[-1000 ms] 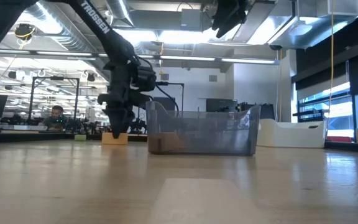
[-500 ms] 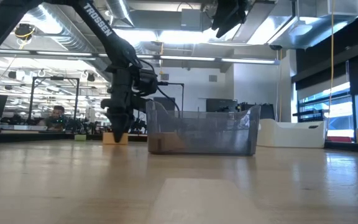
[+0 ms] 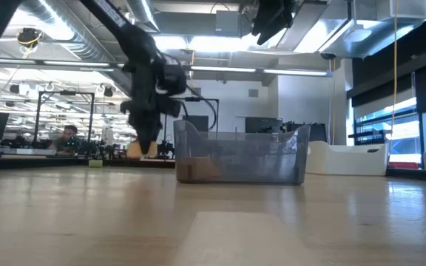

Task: Sort & place blocks by color
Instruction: Put the orange block into the black bin

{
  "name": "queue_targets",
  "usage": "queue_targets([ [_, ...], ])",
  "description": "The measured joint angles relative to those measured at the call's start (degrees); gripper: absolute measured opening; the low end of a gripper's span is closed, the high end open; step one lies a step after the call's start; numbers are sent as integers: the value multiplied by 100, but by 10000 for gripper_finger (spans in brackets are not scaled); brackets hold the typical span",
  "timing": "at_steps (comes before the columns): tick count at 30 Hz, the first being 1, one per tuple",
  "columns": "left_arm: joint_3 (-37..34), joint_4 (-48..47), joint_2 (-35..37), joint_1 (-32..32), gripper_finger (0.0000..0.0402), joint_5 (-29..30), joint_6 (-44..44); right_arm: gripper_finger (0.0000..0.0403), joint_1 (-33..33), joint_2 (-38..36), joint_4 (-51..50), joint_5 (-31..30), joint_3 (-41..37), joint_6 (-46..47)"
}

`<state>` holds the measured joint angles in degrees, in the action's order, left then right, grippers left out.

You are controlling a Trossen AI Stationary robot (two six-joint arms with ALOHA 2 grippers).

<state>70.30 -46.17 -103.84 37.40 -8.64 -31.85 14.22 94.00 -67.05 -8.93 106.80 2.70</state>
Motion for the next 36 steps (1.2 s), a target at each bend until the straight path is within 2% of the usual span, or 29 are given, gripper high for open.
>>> queue_targets([
  [7,9,107,949,-363,111,-261,584,250,-1,0,-2,0,0,-4],
  [13,11,927,1455,-872,111,-994,1779,250,-1,0,-2,0,0,-2],
  [16,11,1461,1481,-1180,111,-1039,2294,250,2,0,41,0,0,-26],
  [21,24,2516,1317,-1746,111,-1041,2837,250,-1,0,159,31,1,-190],
  [24,24,2929,1093,-2035,111,-944,2878,250,2,0,155,429,2,-565],
  [31,14,3193,373,-2332,111,-893,3302,250,-14,0,164,1486,2,-993],
  [36,15,3226,-33,-2460,111,-992,3425,250,-12,0,164,1554,2,-1104],
])
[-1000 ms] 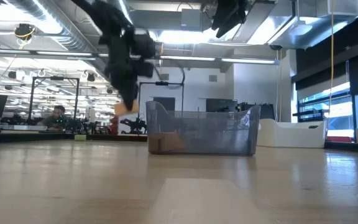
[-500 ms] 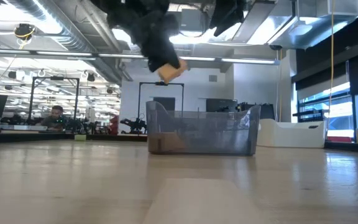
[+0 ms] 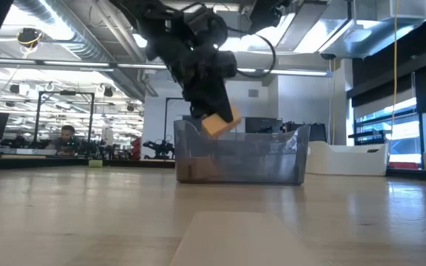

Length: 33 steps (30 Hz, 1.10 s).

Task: Sort & place blocks by color
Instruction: Put the orange block into the black bin, then put the brown block into the blue bin

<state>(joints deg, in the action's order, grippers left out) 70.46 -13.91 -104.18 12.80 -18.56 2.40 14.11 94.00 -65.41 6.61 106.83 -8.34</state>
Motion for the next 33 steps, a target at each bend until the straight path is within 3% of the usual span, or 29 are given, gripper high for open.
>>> queue_targets([
  [3,0,-10,-153,-52,119,-41,28,250,0,0,0,2,0,-13],
  [9,0,24,-241,-125,177,25,28,250,0,0,0,9,0,-15],
  [17,2,97,-75,-54,183,189,-133,250,-15,0,-19,15,0,63],
  [28,2,-566,954,848,185,1227,-158,250,-13,0,44,542,1,581],
  [31,4,-986,1215,1172,185,1330,-11,250,-13,0,69,313,-5,896],
  [33,17,-1144,1282,1378,185,1379,137,250,-19,-2,278,-188,-70,1484],
])
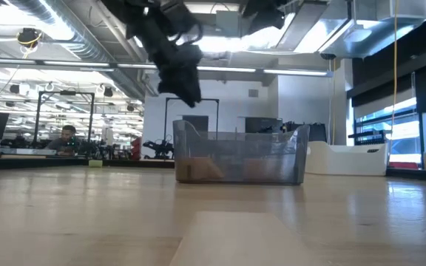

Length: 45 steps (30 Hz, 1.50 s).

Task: Sort & place blocks by color
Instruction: Put the brown block into the blue bin

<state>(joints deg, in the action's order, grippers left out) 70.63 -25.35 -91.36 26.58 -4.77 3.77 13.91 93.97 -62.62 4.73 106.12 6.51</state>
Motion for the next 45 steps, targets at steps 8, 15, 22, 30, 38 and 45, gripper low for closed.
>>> queue_targets([
  [8,-15,-593,108,549,186,-91,-97,250,673,118,177,-1608,-501,1459],
  [15,-15,-565,110,716,186,-176,-282,250,1606,961,202,-1556,-653,1576],
  [22,-15,-577,110,775,186,-607,-280,250,2274,1951,200,-1164,-654,1225],
  [30,-15,-699,108,770,186,-691,-266,250,2665,2647,524,-967,-655,716],
  [38,-15,-724,106,770,186,-812,-278,250,2749,3070,736,-591,-655,487],
  [45,-15,-725,104,764,186,-850,-282,250,2785,3330,783,-651,-653,474],
])
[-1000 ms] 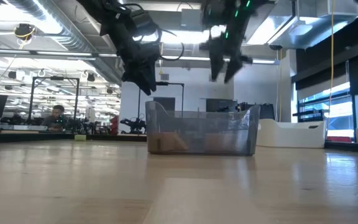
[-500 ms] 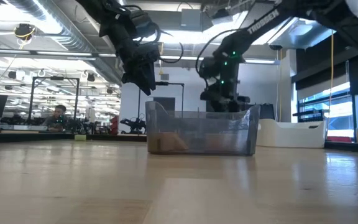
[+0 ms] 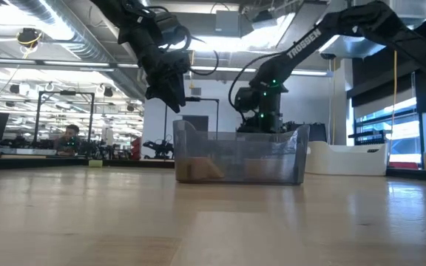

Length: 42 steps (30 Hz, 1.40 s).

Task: Sort & place blocks by color
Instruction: Put the brown block into the blue bin

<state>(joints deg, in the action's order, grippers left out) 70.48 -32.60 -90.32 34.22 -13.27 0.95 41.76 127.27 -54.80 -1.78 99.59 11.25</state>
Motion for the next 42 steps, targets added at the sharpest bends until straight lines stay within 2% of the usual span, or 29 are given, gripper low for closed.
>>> queue_targets([
  [4,0,1,0,0,186,3,-2,249,10,144,-13,-7,-2,-137],
  [7,0,1,0,0,186,6,-2,234,8,145,23,-6,0,-190],
  [9,0,2,0,0,186,8,-4,207,8,148,19,19,0,-120],
  [13,0,2,0,0,186,10,-4,127,8,148,-9,283,1,-143],
  [20,0,2,-2,0,186,15,-4,128,-77,50,-500,493,7,-557],
  [28,0,0,-2,-2,186,30,-8,128,-577,-826,-1841,440,9,-849],
  [32,0,-2,-2,-3,186,-33,-196,128,-1085,-1445,-2564,381,9,-853],
  [37,0,-86,-2,-51,186,-437,-863,128,-1885,-2263,-3146,333,9,-693],
  [42,0,-102,-2,-182,186,-943,-1422,128,-2761,-2960,-3561,153,-15,78],
])
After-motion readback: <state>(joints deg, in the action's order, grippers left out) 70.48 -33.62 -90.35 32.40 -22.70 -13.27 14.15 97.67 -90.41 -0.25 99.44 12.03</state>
